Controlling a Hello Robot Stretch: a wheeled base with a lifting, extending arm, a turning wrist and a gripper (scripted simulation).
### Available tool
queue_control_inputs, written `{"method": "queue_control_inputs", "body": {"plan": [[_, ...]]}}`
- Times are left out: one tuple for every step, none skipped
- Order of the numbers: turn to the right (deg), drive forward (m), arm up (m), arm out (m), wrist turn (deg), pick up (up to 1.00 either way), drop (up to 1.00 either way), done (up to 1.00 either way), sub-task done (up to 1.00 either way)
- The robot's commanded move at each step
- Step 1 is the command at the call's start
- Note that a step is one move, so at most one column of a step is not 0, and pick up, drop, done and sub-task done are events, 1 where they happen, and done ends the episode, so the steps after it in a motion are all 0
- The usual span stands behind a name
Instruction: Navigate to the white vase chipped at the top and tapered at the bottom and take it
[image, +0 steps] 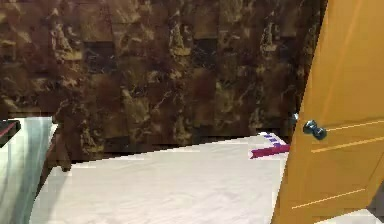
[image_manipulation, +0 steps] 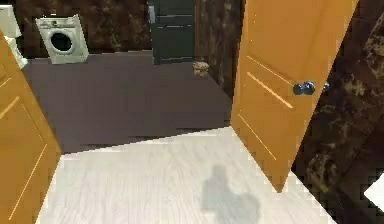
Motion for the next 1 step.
{"method": "queue_control_inputs", "body": {"plan": [[45.0,0.0,0.0,0.0,0.0,0.0,0.0,0.0,0.0]]}}
